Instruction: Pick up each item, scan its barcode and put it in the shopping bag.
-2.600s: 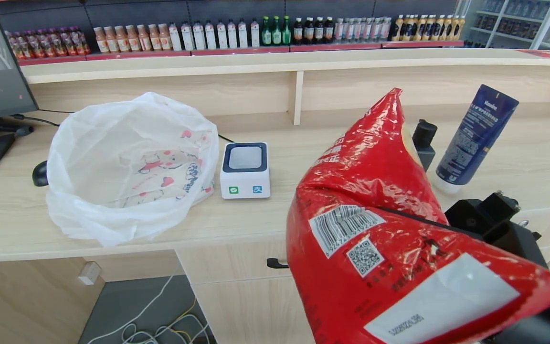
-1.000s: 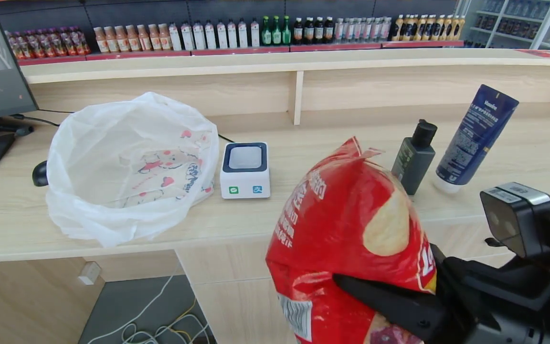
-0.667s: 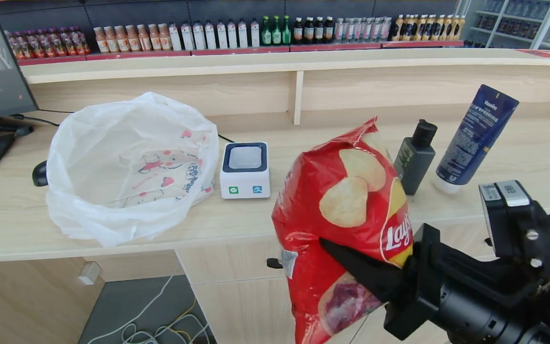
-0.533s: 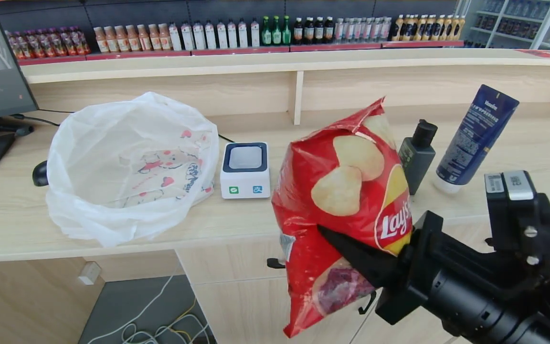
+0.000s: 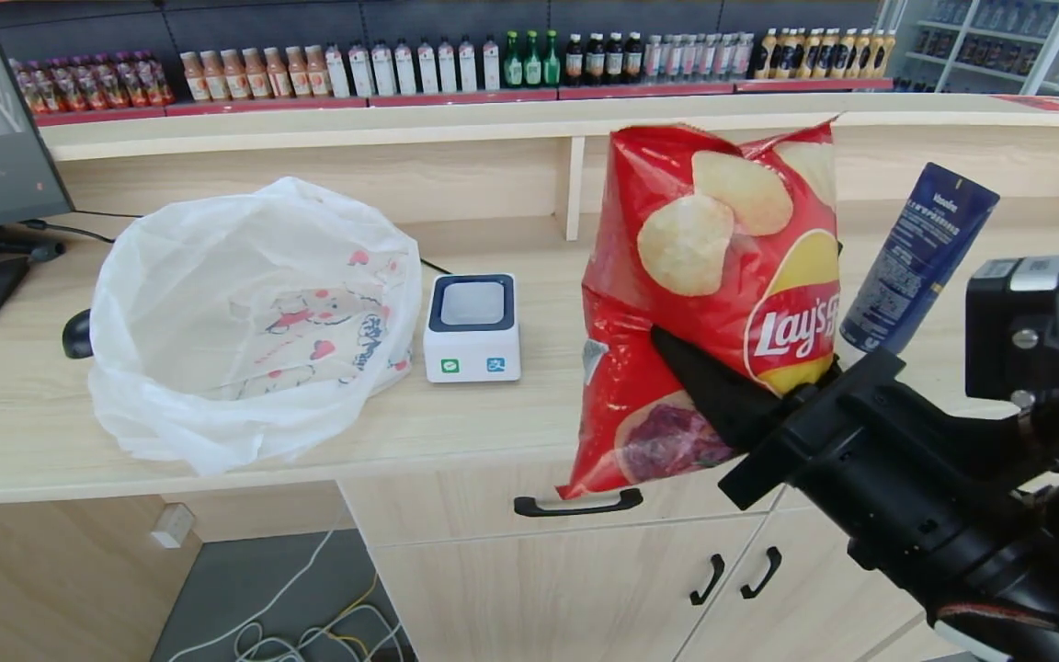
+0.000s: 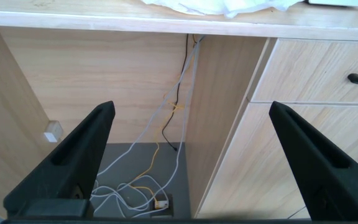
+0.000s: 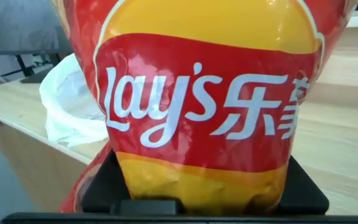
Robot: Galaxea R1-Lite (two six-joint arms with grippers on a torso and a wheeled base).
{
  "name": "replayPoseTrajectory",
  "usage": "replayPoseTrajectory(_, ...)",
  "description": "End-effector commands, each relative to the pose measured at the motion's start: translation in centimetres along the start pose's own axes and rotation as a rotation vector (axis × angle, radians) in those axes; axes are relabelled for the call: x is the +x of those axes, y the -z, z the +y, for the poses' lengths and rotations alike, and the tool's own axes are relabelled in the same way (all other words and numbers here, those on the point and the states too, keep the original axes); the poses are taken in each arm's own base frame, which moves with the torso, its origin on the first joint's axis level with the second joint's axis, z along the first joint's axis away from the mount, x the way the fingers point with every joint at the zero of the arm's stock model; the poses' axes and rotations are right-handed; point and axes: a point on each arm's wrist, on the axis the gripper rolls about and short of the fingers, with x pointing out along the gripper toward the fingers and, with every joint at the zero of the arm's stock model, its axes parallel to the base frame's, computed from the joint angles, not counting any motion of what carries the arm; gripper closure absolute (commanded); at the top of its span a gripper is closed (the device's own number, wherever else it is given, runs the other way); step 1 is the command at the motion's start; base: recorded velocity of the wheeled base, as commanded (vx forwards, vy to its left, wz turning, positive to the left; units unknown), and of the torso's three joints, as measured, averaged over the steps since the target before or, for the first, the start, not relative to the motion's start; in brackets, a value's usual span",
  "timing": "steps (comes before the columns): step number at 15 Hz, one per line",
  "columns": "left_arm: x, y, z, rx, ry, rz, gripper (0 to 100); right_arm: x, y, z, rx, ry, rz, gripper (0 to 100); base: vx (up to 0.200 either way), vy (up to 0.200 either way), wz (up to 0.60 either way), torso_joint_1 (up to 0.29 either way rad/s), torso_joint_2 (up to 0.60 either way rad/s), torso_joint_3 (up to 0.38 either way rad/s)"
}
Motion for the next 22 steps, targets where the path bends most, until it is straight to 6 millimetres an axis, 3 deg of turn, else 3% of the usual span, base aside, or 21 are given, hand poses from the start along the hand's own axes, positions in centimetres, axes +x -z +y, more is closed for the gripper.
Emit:
replayPoseTrajectory(1, 0.0, 0.0, 0.0, 0.0, 0.0, -0.001, 0, -1.3, 0.2, -0.3, -0.012, -0.02, 0.024, 100, 0.0, 0.0, 0.0, 0.0, 0.0, 0.0)
replayPoseTrajectory(6, 0.0, 0.0, 0.0, -0.004, 0.0, -0.001, 0, -0.8, -0.9, -1.8, 0.015, 0.049, -0.042, 100, 0.0, 0.12, 0.0, 0.0, 0.0, 0.002)
replayPoseTrajectory(12, 0.0, 0.0, 0.0, -0.009, 0.0, -0.001, 0, 0.6, 0.0, -1.1, 0.009, 0.032, -0.031, 100, 0.0, 0.2, 0.0, 0.004, 0.0, 0.002)
replayPoseTrajectory(20, 0.0, 0.0, 0.0, -0.006, 0.0, -0.001, 0, 0.8, 0.6, -1.0, 0.005, 0.03, -0.022, 100, 0.0, 0.2, 0.0, 0.002, 0.0, 0.005)
replayPoseTrajectory(22, 0.0, 0.0, 0.0, 0.0, 0.0, -0.002, 0, 1.0, 0.4, -1.1, 0.014, 0.039, -0.037, 100, 0.0, 0.0, 0.0, 0.0, 0.0, 0.0)
